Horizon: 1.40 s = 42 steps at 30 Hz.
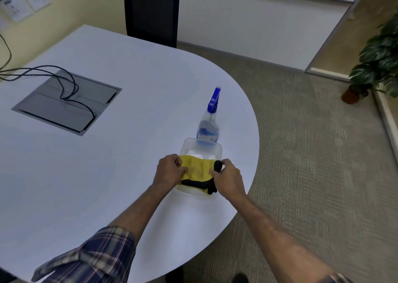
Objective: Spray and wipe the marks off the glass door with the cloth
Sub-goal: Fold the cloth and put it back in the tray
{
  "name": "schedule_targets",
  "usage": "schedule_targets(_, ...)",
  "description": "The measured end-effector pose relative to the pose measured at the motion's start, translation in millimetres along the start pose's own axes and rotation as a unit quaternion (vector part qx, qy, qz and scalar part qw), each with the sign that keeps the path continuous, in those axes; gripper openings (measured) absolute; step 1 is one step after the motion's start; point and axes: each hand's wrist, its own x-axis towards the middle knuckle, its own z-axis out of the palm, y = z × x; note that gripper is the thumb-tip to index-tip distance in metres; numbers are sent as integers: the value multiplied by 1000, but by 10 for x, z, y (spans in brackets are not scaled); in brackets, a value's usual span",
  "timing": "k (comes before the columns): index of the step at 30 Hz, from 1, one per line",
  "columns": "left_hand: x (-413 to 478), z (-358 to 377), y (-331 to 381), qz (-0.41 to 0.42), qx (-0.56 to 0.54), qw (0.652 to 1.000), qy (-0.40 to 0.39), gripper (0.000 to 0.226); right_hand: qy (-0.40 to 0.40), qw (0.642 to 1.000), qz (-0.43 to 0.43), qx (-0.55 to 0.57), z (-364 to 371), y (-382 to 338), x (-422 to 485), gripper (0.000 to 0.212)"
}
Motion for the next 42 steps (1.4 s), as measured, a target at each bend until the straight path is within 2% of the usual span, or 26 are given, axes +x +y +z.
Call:
schedule_targets(4,62,73,-26,-15,35,999,5,17,4,997,-26,-78,89,-2,24,35)
schedule_targets(11,172,155,-64,-2,116,993,-18,16,9,986,-53,-155,216,45,132,13)
schedule_targets(14,198,194,-74,17,166,986,-23,8,8,984,-62,-168,236,59,194,10)
schedule_targets(18,237,206,-101,42,211,976,-17,14,3,986,-64,-154,213,63,278,17)
schedule_targets(21,232,184,-100,53,232,971,-6,30,33,990,-69,-122,176,62,312,33)
schedule_targets(23,230,151,-56,77,181,980,38,39,84,991,-78,-68,120,15,360,40)
schedule_targets(26,330,129,88,155,36,983,92,33,145,984,-100,37,10,-148,540,43)
schedule_targets(30,600,168,385,149,-100,982,66,46,154,971,-115,142,-84,-393,850,47)
schedule_targets(36,1061,302,634,180,-104,978,-11,55,67,963,-134,225,-68,-611,1257,59)
schedule_targets(39,1157,335,703,208,-117,971,-32,49,35,958,-165,232,-3,-634,1374,54)
schedule_targets(42,1179,328,725,206,-134,969,-31,46,46,954,-173,240,24,-618,1405,46)
